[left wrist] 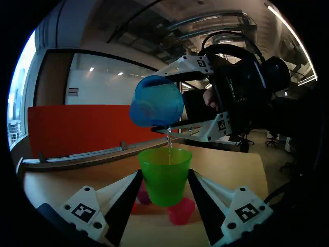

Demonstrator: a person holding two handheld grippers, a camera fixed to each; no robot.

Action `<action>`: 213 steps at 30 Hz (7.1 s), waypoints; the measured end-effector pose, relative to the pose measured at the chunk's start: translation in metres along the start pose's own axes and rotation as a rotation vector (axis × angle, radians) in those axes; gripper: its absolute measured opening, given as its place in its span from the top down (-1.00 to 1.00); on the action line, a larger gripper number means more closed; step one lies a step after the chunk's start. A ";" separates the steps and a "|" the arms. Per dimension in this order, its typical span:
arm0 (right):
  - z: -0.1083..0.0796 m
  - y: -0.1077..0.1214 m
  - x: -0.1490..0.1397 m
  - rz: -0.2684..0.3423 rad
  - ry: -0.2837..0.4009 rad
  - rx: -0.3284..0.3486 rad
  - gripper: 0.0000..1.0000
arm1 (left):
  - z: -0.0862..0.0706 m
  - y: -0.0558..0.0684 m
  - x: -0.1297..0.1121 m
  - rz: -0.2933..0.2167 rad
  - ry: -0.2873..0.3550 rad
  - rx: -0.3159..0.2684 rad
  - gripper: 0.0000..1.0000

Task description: Pour water

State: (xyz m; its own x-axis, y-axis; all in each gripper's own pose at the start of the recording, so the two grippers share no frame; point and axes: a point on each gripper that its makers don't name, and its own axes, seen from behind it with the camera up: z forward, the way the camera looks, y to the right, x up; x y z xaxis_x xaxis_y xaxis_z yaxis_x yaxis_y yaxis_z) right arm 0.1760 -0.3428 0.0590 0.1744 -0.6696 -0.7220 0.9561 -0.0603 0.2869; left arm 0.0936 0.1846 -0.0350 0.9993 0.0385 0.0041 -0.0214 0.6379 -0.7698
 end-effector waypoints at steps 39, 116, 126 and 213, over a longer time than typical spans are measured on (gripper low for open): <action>0.003 -0.003 0.009 -0.074 0.005 -0.007 -0.76 | -0.001 -0.002 0.000 -0.002 0.003 0.004 -0.60; -0.006 -0.009 0.034 -0.241 0.011 -0.041 -0.76 | -0.006 -0.005 0.002 -0.006 0.012 0.013 -0.60; -0.004 -0.007 0.014 -0.084 -0.001 -0.047 -0.76 | -0.007 -0.005 0.000 -0.005 0.008 0.013 -0.59; -0.071 -0.097 -0.071 1.273 -0.029 -0.002 -0.76 | -0.011 -0.018 -0.034 0.014 -0.106 0.034 -0.60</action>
State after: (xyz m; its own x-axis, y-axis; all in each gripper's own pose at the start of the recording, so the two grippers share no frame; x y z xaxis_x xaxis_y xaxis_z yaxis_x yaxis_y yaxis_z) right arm 0.0875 -0.2366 0.0380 0.9601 -0.2691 0.0757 0.1180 0.6356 0.7630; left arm 0.0607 0.1632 -0.0283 0.9899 0.1273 0.0628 -0.0377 0.6628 -0.7479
